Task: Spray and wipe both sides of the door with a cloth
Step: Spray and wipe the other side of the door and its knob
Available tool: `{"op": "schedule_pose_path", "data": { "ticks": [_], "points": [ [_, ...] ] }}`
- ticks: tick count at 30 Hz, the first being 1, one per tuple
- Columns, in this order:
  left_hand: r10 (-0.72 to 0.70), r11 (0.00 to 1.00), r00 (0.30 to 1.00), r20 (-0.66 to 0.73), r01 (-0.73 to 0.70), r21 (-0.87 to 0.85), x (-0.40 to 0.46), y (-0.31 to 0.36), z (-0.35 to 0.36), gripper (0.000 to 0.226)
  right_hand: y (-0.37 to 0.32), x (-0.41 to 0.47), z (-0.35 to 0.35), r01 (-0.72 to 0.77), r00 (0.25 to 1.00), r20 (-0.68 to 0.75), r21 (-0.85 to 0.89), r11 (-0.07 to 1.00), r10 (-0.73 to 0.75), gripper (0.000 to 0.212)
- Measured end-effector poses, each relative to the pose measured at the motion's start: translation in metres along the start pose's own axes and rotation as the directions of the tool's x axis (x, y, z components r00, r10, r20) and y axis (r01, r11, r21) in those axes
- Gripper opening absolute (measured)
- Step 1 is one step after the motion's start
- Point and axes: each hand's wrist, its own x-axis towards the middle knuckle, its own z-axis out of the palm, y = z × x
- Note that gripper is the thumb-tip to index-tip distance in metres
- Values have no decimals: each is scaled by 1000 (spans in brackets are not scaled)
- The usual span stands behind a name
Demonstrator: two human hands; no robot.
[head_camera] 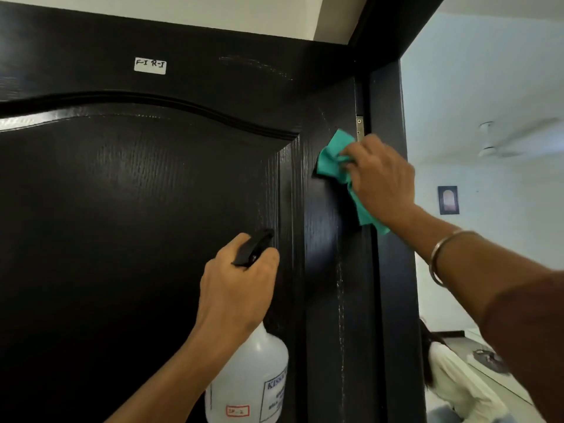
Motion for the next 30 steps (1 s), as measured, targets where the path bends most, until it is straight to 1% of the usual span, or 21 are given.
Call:
{"op": "schedule_pose_path", "data": {
  "ticks": [1, 3, 5, 7, 9, 10, 12, 13, 14, 15, 16, 18, 19, 21, 22, 23, 25, 26, 28, 29, 30],
  "points": [
    [-5, 1000, 1000, -20, 5, -1, -1, -4, 0, 16, 4, 8, 2, -50, 999, -13, 10, 999, 50, 20],
    [-21, 1000, 998, -60, 20, -5, -1, -13, -2, 15, -2, 3, 9, -62, 998, -24, 83, 995, 65, 19],
    [-35, 999, 995, -90, 34, -14, 0, -20, -2, 15, -23, -30, 12, -74, 997, -6, 183, 980, 76, 18],
    [-36, 999, 993, -113, 36, -2, 0, -26, -2, 16, -48, -90, 11, -6, 999, 45, 237, 972, -5, 18],
    [-33, 999, 991, -129, 35, 11, 0, -30, -3, 15, -67, -161, 7, 184, 967, 115, 302, 936, -227, 17],
    [-31, 999, 990, -136, 34, 16, 1, -31, -3, 15, -72, -193, 5, 336, 907, 139, 332, 881, -398, 16],
    [-33, 999, 989, -143, 37, 22, 3, -33, -4, 15, -73, -228, -1, 595, 694, 211, 372, 713, -688, 16],
    [-33, 999, 989, -146, 37, 21, 4, -34, -5, 15, -66, -224, 0, 673, 595, 232, 381, 634, -770, 18],
    [-32, 999, 988, -150, 35, 19, 6, -34, -6, 15, -57, -208, 2, 720, 542, 217, 379, 582, -812, 19],
    [-28, 999, 987, -156, 30, 12, 9, -35, -7, 16, -49, -182, 5, 742, 530, 188, 368, 560, -827, 20],
    [-30, 1000, 987, -160, 31, 2, 12, -35, -8, 16, -41, -149, 9, 743, 560, 156, 339, 577, -814, 22],
    [-35, 999, 986, -165, 34, -11, 20, -32, -11, 17, -21, -65, 20, 687, 700, 74, 204, 698, -710, 30],
    [-36, 999, 985, -167, 35, -8, 24, -30, -12, 16, -11, -23, 24, 609, 789, 4, 131, 782, -615, 31],
    [-23, 1000, 983, -179, 23, -4, 34, -24, -15, 15, 0, 50, 31, 330, 941, -103, 76, 941, -322, 25],
    [-14, 1000, 982, -186, 15, -1, 39, -21, -16, 14, 1, 73, 35, 179, 978, -122, 78, 981, -168, 23],
    [-4, 1000, 981, -194, 5, 5, 43, -18, -17, 14, -1, 86, 41, 63, 990, -134, 88, 994, -50, 24],
    [11, 1000, 978, -208, -7, 21, 49, -13, -20, 14, -15, 85, 49, -62, 985, -154, 124, 990, 81, 27],
    [15, 999, 977, -211, -9, 31, 51, -11, -22, 15, -25, 74, 49, -67, 980, -173, 157, 985, 94, 26],
    [13, 999, 978, -208, -5, 38, 54, -7, -24, 13, -46, 36, 44, 28, 991, -136, 243, 970, 5, 23],
    [9, 999, 978, -208, -1, 40, 55, -5, -25, 13, -55, 9, 38, 118, 992, -82, 275, 954, -100, 22],
    [7, 999, 977, -213, 3, 45, 57, -3, -25, 13, -64, -18, 31, 239, 970, -21, 307, 921, -244, 22]
  ]
}}
